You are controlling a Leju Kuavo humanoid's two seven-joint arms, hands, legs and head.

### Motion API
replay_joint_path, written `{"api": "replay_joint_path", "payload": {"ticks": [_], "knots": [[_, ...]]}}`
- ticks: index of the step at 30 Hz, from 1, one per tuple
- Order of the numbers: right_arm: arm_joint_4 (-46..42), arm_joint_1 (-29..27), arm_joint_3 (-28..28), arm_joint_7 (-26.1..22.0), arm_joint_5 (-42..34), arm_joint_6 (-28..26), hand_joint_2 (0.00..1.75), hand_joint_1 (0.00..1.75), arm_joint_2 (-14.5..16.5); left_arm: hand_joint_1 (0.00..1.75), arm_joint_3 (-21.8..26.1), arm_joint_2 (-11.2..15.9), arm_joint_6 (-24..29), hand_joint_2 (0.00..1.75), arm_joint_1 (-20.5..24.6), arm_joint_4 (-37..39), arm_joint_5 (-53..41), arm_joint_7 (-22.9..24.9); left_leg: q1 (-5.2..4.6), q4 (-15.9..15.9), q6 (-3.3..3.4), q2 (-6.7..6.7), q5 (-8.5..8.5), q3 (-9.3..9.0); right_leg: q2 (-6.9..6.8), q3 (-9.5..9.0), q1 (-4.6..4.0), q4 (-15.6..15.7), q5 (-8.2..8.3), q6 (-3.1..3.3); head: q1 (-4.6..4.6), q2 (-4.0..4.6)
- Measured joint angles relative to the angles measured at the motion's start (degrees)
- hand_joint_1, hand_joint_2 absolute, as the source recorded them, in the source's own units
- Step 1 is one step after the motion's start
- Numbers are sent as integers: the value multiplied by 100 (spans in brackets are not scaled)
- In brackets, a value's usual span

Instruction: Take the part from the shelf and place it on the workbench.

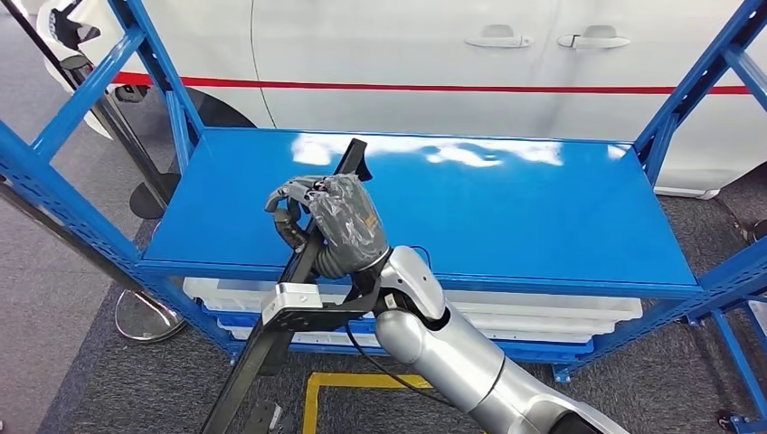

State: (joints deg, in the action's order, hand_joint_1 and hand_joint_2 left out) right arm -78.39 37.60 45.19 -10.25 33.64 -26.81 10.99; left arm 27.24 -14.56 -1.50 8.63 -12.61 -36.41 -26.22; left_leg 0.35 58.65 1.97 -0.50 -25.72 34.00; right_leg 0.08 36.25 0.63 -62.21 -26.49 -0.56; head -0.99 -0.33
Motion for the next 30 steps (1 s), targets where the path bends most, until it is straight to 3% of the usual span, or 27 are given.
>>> {"api": "replay_joint_path", "payload": {"ticks": [1,5,7,9,10,11,12,15,17,19,20,22,24,25,26,27,28,30], "knots": [[21,42,2,61,-9,26,175,171,36,0,13,-8,-35,175,3,0,16,27,-11,25,-26,0,-4,16,4,-70,-8,163,43,19,-1,0],[120,279,4,285,50,19,175,171,176,0,39,-30,-84,175,16,0,-10,106,-3,104,-133,8,-61,64,7,-57,-8,240,102,119,-1,0],[190,445,4,356,80,4,175,171,241,0,41,-39,-85,175,32,0,-34,125,17,516,-199,17,-393,218,-14,-26,13,270,152,189,-3,0],[263,567,4,384,81,-2,175,171,279,0,41,-46,-86,175,46,0,-56,138,33,1269,-249,18,-817,484,-28,36,9,267,195,215,-3,0],[298,592,4,386,80,-3,175,171,286,0,41,-47,-87,175,49,0,-65,145,37,1545,-262,18,-932,566,-35,69,7,262,219,215,-3,0],[333,604,3,387,79,-8,175,171,289,0,41,-48,-87,175,51,0,-74,151,38,1619,-265,18,-940,546,-39,103,7,256,244,210,-3,0],[364,612,3,386,76,-16,175,171,292,0,41,-48,-87,175,54,0,-82,157,39,1445,-261,18,-841,407,-39,135,7,247,269,203,-3,0],[429,660,3,369,71,-65,175,171,311,0,41,-50,-84,175,98,0,-111,170,26,260,-212,15,-443,-295,-31,203,0,225,347,144,-2,0],[461,685,3,347,73,-92,175,171,320,0,41,-56,-79,175,131,0,-134,184,-4,-40,-166,6,-379,-431,-32,216,-6,240,413,70,-1,0],[503,692,3,332,87,-103,175,171,319,0,42,-63,-71,175,144,0,-158,205,-8,-49,-102,5,-287,-391,-32,226,-5,273,480,-5,-1,0],[522,695,3,327,98,-107,175,171,315,0,42,-65,-69,175,154,0,-172,217,1,-70,-60,16,-227,-362,-24,253,-2,251,437,-33,1,0],[558,705,3,320,118,-119,175,171,302,0,39,-73,-67,175,188,0,-197,238,23,-110,32,43,-89,-255,-10,397,2,-78,57,-68,4,0],[593,709,3,317,138,-128,175,171,288,0,35,-77,-67,175,217,0,-209,262,7,-101,73,56,24,-101,-7,602,9,-784,-495,-84,5,0],[612,707,3,317,143,-131,175,171,276,0,33,-78,-67,175,221,0,-214,273,-2,-91,73,59,75,-22,-7,665,9,-1113,-647,-90,4,0],[628,705,3,317,148,-131,175,171,264,0,32,-78,-67,175,223,0,-216,281,-11,-76,73,62,123,57,-7,655,8,-1301,-669,-88,4,0],[642,704,3,317,152,-132,175,171,252,0,30,-78,-67,175,226,0,-223,291,-20,-55,70,64,165,136,-7,545,6,-1293,-577,-77,5,0],[651,706,3,317,156,-132,175,171,243,0,25,-79,-67,175,232,0,-235,299,-28,-31,65,63,202,209,-7,335,1,-1083,-429,-53,4,0],[656,714,3,315,167,-133,175,171,238,0,10,-87,-68,175,250,0,-263,313,-43,21,39,61,265,321,-6,-232,-28,-318,-282,16,2,0]]}}
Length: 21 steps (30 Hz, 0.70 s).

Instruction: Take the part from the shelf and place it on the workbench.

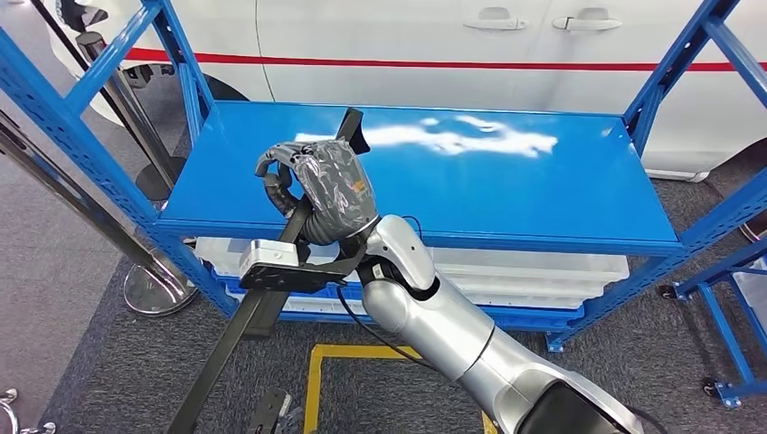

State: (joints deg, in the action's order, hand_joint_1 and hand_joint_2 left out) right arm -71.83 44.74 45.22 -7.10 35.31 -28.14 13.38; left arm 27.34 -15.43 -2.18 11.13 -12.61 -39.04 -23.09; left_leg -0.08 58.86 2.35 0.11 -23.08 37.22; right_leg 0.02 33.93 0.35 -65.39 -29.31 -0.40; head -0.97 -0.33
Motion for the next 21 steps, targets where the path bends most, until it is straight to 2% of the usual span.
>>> {"api": "replay_joint_path", "payload": {"ticks": [1,2,3,5,6,7,9,10,11,12,13,14,15,16,17,18,20,21], "knots": [[-1,5,0,-1,3,-4,175,171,1,0,-7,-7,-2,175,9,0,-9,4,-5,10,-24,-1,36,31,0,-207,-17,317,-11,27,-1,0],[-2,11,-1,-3,5,-12,175,171,1,0,-11,-14,-3,175,19,0,-14,8,-6,12,-53,0,75,49,1,-323,-35,525,-42,47,-1,0],[-2,17,-1,-3,5,-20,175,171,0,0,-14,-20,-5,175,29,0,-16,10,-6,4,-87,0,120,63,1,-353,-48,614,-51,58,-2,0],[2,23,-2,-4,6,-33,175,171,-7,0,-16,-22,-7,175,34,0,-17,13,-5,1,-152,-15,158,98,-11,-291,-29,655,52,109,-1,0],[7,25,-2,-4,6,-36,175,171,-9,0,-17,-21,-7,175,32,0,-17,14,-4,76,-183,-27,55,149,-21,-245,-10,678,115,147,-4,0],[10,26,-1,-4,6,-38,175,171,-11,0,-17,-20,-7,175,29,0,-17,14,1,253,-216,-37,-148,220,-31,-185,11,701,186,184,-7,0],[16,28,-1,-4,6,-40,175,171,-13,0,-17,-18,-7,175,30,0,-17,14,33,918,-276,-39,-718,405,-40,-32,19,701,314,226,-11,0],[18,27,-1,-4,6,-40,175,171,-13,0,-17,-18,-7,175,32,0,-17,14,46,1289,-300,-37,-915,474,-42,53,17,686,369,229,-11,0],[22,24,-1,-4,6,-40,175,171,-13,0,-17,-18,-7,175,34,0,-17,14,56,1564,-315,-35,-979,493,-44,141,16,667,423,226,-10,0],[26,22,-1,-4,6,-40,175,171,-14,0,-17,-18,-6,175,35,0,-17,14,63,1670,-322,-35,-910,433,-46,229,16,645,475,220,-11,0],[29,20,-1,-4,6,-40,175,171,-14,0,-17,-18,-5,175,36,0,-17,14,68,1566,-321,-35,-752,267,-46,315,16,622,528,210,-11,0],[31,20,-1,-4,6,-40,175,171,-15,0,-17,-17,-6,175,38,0,-17,14,71,1273,-310,-35,-594,6,-44,390,16,600,579,196,-12,0],[31,20,-1,-4,6,-41,175,171,-14,0,-17,-17,-6,175,45,0,-17,14,67,849,-291,-36,-546,-313,-40,451,11,580,625,176,-12,0],[30,22,-1,-4,6,-42,175,171,-11,0,-17,-18,-7,175,56,0,-17,14,58,415,-267,-41,-577,-612,-37,491,5,566,670,150,-10,0],[29,25,-2,-6,6,-43,175,171,-9,0,-17,-19,-7,175,65,0,-17,13,45,103,-243,-45,-643,-808,-37,507,1,569,718,120,-9,0],[28,29,-2,-8,6,-45,175,171,-5,0,-18,-19,-7,175,74,0,-17,13,30,-80,-219,-50,-705,-903,-39,516,0,585,773,87,-9,0],[31,31,-3,-10,6,-49,175,171,-5,0,-19,-23,-7,175,76,1,-17,13,32,-155,-158,-43,-618,-860,-36,532,1,634,864,18,-9,0],[33,32,-3,-9,6,-50,175,171,-10,0,-19,-25,-7,175,77,2,-17,16,45,-173,-115,-31,-549,-813,-29,574,3,608,800,-10,-9,0]]}}
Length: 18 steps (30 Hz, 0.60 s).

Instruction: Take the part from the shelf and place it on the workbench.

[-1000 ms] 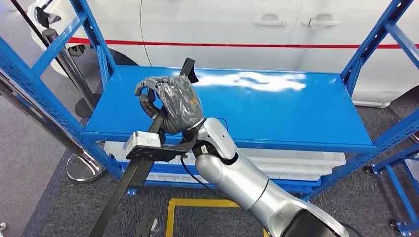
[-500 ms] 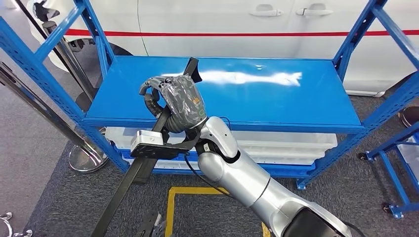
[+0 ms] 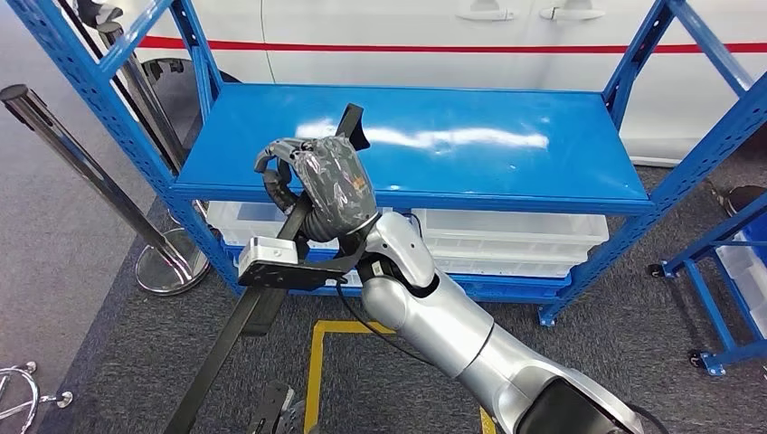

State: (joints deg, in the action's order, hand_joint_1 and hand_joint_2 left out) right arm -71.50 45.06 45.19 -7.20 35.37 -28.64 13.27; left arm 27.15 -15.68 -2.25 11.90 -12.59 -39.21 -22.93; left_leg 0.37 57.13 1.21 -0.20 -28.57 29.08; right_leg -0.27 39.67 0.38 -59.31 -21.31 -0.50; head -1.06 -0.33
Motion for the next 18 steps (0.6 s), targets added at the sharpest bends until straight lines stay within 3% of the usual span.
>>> {"api": "replay_joint_path", "payload": {"ticks": [1,2,4,5,6,7,9,11,12,14,15,16,18], "knots": [[3,-3,-1,1,3,-1,175,171,-8,0,0,-2,0,175,1,1,-1,2,14,-17,47,14,80,65,8,68,2,-121,-184,-20,1,0],[7,-4,-1,1,10,-1,175,171,-19,0,-1,-4,-1,175,6,2,-8,4,25,-21,86,27,160,144,14,167,8,-375,-473,-34,2,0],[9,-13,-1,1,49,-2,175,171,-33,0,-5,-3,-3,175,9,2,-26,10,13,-6,122,35,310,345,17,377,16,-1138,-1013,-55,2,0],[10,-22,-1,1,75,-3,175,171,-42,0,-7,-3,-5,175,8,2,-36,13,8,6,121,36,378,446,17,425,16,-1469,-1101,-64,2,0],[11,-32,-1,1,105,-4,175,171,-50,0,-9,-2,-7,175,8,2,-40,17,4,22,116,38,442,547,17,390,16,-1640,-1041,-67,1,0],[12,-41,-1,3,135,-5,175,171,-56,0,-11,-2,-8,175,9,2,-45,21,2,46,107,39,499,645,17,252,16,-1607,-889,-60,2,0],[10,-48,-1,7,195,-8,175,171,-60,0,-23,-3,-9,175,14,2,-55,29,-4,112,74,36,597,824,19,-303,7,-1028,-681,-18,1,0],[7,-48,-1,11,244,-12,175,171,-49,0,-37,-4,-12,175,21,2,-67,33,-17,163,20,31,683,926,25,-843,-18,-275,-808,32,0,0],[5,-49,-1,14,262,-15,175,171,-44,0,-40,-4,-14,175,24,2,-76,34,-19,164,-12,33,733,949,27,-971,-36,-57,-886,54,-1,0],[9,-61,-1,23,290,-20,175,171,-42,0,-42,-2,-18,175,24,2,-91,41,-15,131,-75,30,834,978,18,-948,-35,40,-832,110,1,0],[10,-68,-1,26,296,-20,175,171,-41,0,-43,1,-18,175,21,2,-95,46,-11,154,-107,25,787,1016,7,-900,-20,59,-762,155,0,0],[11,-76,-1,29,302,-19,175,171,-38,0,-43,3,-17,175,17,2,-96,51,-6,264,-138,19,623,1074,-6,-833,-1,78,-680,200,0,0],[10,-91,-1,34,315,-15,175,171,-30,0,-44,8,-15,175,13,2,-98,60,15,820,-204,15,33,1235,-21,-655,14,86,-520,260,-2,0]]}}
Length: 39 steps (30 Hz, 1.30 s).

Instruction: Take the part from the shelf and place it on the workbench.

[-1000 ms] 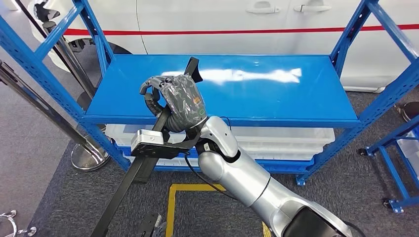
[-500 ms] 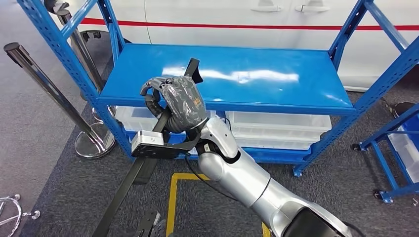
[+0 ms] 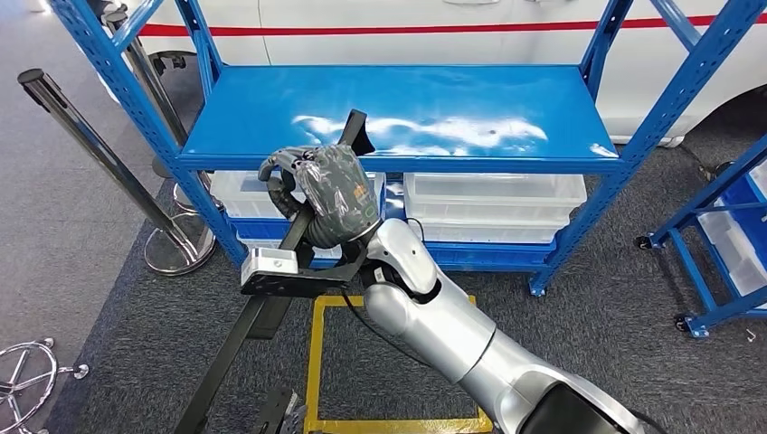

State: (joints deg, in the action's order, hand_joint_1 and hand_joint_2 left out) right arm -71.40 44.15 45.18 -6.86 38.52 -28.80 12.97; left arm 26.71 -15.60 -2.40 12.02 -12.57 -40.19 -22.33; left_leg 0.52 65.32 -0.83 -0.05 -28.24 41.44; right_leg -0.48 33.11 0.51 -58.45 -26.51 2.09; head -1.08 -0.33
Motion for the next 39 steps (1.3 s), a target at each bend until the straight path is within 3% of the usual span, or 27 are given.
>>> {"api": "replay_joint_path", "payload": {"ticks": [1,2,3,4,6,8,10,12,13,16,17,18,19,21,23,24,25,27,28,29,31,32,33,35,36,37,39], "knots": [[-1,-12,0,4,10,3,175,171,2,0,0,2,0,175,-1,0,-1,3,9,384,-28,1,-263,71,-5,97,-3,-9,72,9,0,0],[-1,-31,0,7,21,5,175,171,3,0,0,6,0,175,0,0,-1,4,16,729,-48,1,-391,106,-10,197,-6,-21,142,8,-1,0],[-1,-52,0,10,32,9,175,171,3,0,0,10,0,175,0,0,-1,4,18,944,-59,1,-369,78,-16,299,-8,-36,212,5,0,0],[-1,-71,0,14,43,11,175,171,3,0,0,15,0,175,-1,0,-1,4,18,985,-61,1,-237,-32,-20,400,-10,-50,281,-3,-1,0],[-3,-92,0,20,60,15,175,171,6,0,0,26,0,175,5,-1,-1,4,16,500,-28,0,25,-533,-20,573,-13,-79,413,-26,-1,0],[-15,-95,0,25,75,22,175,171,15,0,0,34,0,175,23,-3,-2,3,-6,-369,29,-2,-86,-1167,-18,671,-27,-93,536,-72,-1,0],[-25,-99,0,27,85,42,175,171,25,0,0,37,-1,175,34,-4,-3,-1,-42,-837,87,-7,-212,-1424,-23,698,-28,-53,669,-139,-1,0],[-21,-106,0,27,94,69,175,171,21,0,-1,33,-7,175,24,-3,-6,-2,-25,-889,167,5,-80,-1346,-18,727,-23,-15,703,-211,0,0],[-19,-108,0,31,101,82,175,171,15,0,-2,30,-10,175,20,-3,-9,-1,-11,-907,221,18,4,-1290,-8,772,-23,-87,563,-238,2,0],[-13,-113,0,43,140,107,175,171,2,0,-9,15,-25,175,24,-2,-23,3,2,-911,304,42,259,-1012,18,1015,-14,-989,-330,-284,3,0],[-8,-116,0,44,152,108,175,171,-1,0,-13,10,-28,175,23,-2,-30,4,0,-898,300,43,336,-902,20,1072,-13,-1366,-499,-295,3,0],[-3,-119,0,45,161,108,175,171,-5,0,-16,8,-30,175,22,-2,-36,6,-1,-878,294,46,407,-792,20,1070,-13,-1626,-504,-302,3,0],[1,-124,0,46,167,108,175,171,-9,0,-21,8,-30,175,22,-2,-43,7,-1,-852,285,50,471,-679,20,990,-12,-1727,-383,-302,3,0],[4,-130,0,48,180,108,175,171,-13,0,-34,8,-34,175,24,-2,-54,8,-1,-779,253,52,583,-470,22,542,-11,-1376,-90,-280,3,0],[0,-133,0,48,191,105,175,171,-4,0,-46,8,-42,175,27,-2,-57,8,-18,-699,201,45,668,-330,28,-86,-29,-571,-207,-234,2,0],[-2,-135,0,49,195,104,175,171,0,0,-49,8,-45,175,28,-2,-58,9,-24,-680,173,45,712,-300,32,-284,-41,-270,-324,-210,2,0],[-3,-138,0,50,197,104,175,171,3,0,-51,8,-48,175,28,-2,-58,10,-29,-683,140,44,766,-282,37,-375,-56,-97,-403,-182,1,0],[0,-145,0,56,199,105,175,171,1,0,-52,9,-50,175,24,-2,-58,13,-17,-705,72,41,828,-254,27,-320,-50,-48,-322,-97,2,0],[2,-147,0,58,200,105,175,171,0,0,-52,10,-50,175,21,-2,-58,14,-9,-646,37,35,728,-210,16,-266,-42,-39,-254,-41,1,0],[4,-148,0,61,202,106,175,171,0,0,-52,11,-50,175,17,-2,-58,15,1,-488,6,30,516,-142,4,-197,-30,-25,-178,8,1,0],[5,-152,0,68,208,106,175,171,1,0,-52,13,-52,175,18,-2,-60,17,17,173,-51,29,-95,47,-5,-15,-32,-28,-27,62,-1,0],[6,-158,0,73,214,106,175,171,0,0,-53,13,-54,175,20,-2,-61,17,21,558,-72,31,-299,121,-5,85,-38,-35,47,68,-1,0],[6,-168,0,78,221,106,175,171,-1,0,-54,13,-56,175,21,-2,-63,17,21,864,-84,31,-359,142,-7,190,-46,-44,120,70,-1,0],[7,-185,0,88,244,108,175,171,-2,0,-55,11,-60,175,23,-2,-68,17,18,938,-66,29,-116,-71,-8,383,-63,-67,253,63,-1,0],[7,-188,0,93,257,109,175,171,-2,0,-56,11,-61,175,26,-2,-71,16,10,678,-33,27,35,-328,-7,464,-73,-77,315,58,-2,0],[7,-189,0,97,270,110,175,171,-1,0,-56,11,-61,175,34,-3,-73,15,-6,258,17,26,65,-664,-5,527,-88,-84,372,46,-1,0],[6,-185,0,102,285,115,175,171,3,0,-57,10,-61,175,55,-3,-75,9,-42,-575,92,25,-65,-1233,-12,594,-94,-76,490,2,0,0]]}}
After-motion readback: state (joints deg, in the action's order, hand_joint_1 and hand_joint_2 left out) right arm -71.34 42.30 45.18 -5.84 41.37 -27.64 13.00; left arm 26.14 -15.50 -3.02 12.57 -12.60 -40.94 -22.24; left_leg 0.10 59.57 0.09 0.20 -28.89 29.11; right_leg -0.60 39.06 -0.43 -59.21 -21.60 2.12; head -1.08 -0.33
